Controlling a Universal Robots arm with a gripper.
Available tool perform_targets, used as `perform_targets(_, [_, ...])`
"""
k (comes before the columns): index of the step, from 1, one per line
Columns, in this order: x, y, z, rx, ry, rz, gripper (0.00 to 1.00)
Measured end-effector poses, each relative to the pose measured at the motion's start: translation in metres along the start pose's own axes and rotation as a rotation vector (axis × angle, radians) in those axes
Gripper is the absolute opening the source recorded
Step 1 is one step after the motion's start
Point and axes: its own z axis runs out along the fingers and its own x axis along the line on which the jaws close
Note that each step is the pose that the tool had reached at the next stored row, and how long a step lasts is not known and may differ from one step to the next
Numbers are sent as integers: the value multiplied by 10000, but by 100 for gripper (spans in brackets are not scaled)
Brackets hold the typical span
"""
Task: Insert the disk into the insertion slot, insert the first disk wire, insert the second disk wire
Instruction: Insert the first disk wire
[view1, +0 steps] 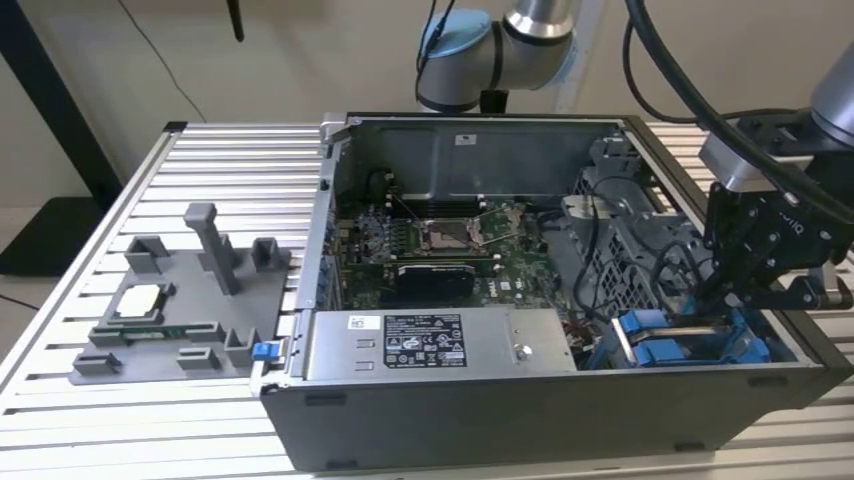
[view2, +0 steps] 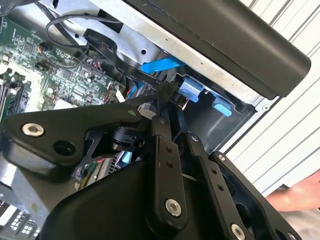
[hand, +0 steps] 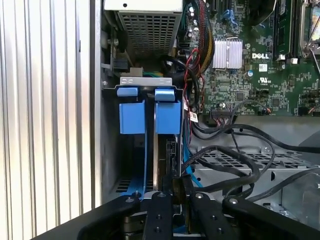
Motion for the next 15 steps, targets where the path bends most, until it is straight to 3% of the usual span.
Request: perform_targets(15, [5,-3,73,66,-9,-10,0])
